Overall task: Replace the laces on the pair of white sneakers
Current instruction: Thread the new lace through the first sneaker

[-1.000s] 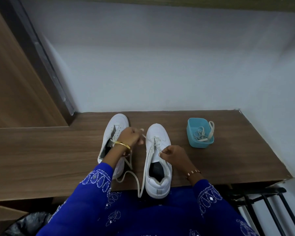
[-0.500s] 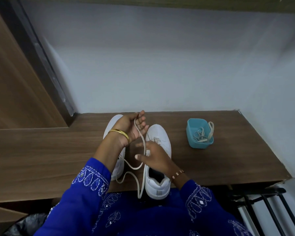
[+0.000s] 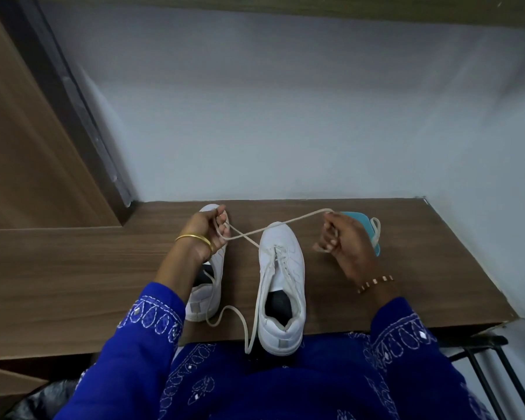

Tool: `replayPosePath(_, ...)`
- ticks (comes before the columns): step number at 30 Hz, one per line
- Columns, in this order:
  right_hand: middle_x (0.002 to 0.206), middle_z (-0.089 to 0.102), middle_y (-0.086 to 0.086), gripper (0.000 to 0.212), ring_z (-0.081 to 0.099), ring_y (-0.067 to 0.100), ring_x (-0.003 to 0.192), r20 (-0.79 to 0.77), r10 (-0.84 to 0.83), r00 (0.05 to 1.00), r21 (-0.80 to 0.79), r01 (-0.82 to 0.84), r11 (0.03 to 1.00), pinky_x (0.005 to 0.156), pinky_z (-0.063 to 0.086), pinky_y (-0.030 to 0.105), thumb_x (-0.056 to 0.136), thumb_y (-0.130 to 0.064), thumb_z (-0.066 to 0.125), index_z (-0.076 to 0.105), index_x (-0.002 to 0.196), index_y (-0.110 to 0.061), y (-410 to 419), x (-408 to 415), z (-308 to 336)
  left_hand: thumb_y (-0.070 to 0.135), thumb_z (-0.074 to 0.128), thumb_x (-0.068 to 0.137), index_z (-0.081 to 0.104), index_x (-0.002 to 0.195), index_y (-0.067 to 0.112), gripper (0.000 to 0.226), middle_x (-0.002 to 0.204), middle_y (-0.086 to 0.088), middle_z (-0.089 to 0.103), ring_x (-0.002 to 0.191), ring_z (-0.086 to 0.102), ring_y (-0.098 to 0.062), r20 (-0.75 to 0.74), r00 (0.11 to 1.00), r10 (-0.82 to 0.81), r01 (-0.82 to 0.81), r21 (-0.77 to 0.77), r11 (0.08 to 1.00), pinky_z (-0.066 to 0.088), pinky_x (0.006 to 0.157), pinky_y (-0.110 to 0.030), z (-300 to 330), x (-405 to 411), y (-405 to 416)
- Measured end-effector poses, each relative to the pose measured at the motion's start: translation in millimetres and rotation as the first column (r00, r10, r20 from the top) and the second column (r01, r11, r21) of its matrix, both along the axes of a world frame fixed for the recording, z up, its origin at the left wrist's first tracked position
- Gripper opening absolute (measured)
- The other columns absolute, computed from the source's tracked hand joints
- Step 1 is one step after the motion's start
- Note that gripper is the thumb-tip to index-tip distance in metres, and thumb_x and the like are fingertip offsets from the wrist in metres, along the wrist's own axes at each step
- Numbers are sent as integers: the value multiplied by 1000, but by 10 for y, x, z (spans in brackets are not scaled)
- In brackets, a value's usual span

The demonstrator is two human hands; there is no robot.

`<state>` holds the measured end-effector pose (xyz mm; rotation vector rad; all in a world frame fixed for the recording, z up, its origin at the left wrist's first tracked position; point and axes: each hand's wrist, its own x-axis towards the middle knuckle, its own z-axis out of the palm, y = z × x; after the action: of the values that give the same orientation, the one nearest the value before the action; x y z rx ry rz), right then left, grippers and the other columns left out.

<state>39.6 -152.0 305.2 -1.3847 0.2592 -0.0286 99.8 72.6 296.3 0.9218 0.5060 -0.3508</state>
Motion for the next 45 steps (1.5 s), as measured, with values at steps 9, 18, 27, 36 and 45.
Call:
replayPosePath(9, 52, 42, -2, 24, 37, 13, 47, -85, 99, 991, -490, -128, 862, 47, 32, 23, 90, -10, 44, 55, 69, -11, 218, -72, 146, 26, 40, 96, 54, 115, -5, 40, 121, -22, 55, 113, 51, -36, -132, 886, -445, 56, 982, -180, 41, 93, -40, -143, -145, -170)
replayPosePath(18, 68, 54, -1, 15, 50, 15, 67, 105, 115, 988, -859, 32, 511, 61, 38, 28, 87, -15, 60, 62, 75, -6, 380, -40, -31, 17, 39, 99, 64, 73, 4, 39, 55, 3, 54, 48, 48, -1, 161, 633, -757, 241, 888, 391, 34, 52, -15, 3, -423, -597)
replayPosePath(27, 82, 64, 2, 11, 48, -3, 63, 62, 67, 996, -815, 12, 579, 54, 37, 3, 87, -9, 59, 68, 87, -1, 194, -97, -93, 18, 38, 98, 48, 58, 20, 42, 57, -5, 49, 45, 46, -11, 205, 713, -671, 90, 922, 377, 40, 59, -23, -103, -264, -397)
replayPosePath(36, 74, 66, 11, 20, 56, 10, 63, 62, 176, 982, -758, -68, 649, 58, 42, 14, 82, 5, 51, 57, 89, -13, 382, -108, -164, 17, 40, 98, 59, 81, 13, 25, 69, 2, 57, 60, 50, -10, 208, 710, -673, 155, 885, 438, 41, 63, -21, -136, -305, -469)
replayPosePath(45, 75, 65, 15, 14, 62, 28, 72, 140, 132, 981, -765, 23, 644, 63, 49, 32, 81, -1, 62, 57, 77, -13, 377, -61, -272, 18, 51, 93, 54, 65, 10, 30, 52, 2, 44, 48, 39, -9, 147, 695, -704, 211, 894, 395, 32, 53, -24, -196, -332, -558)
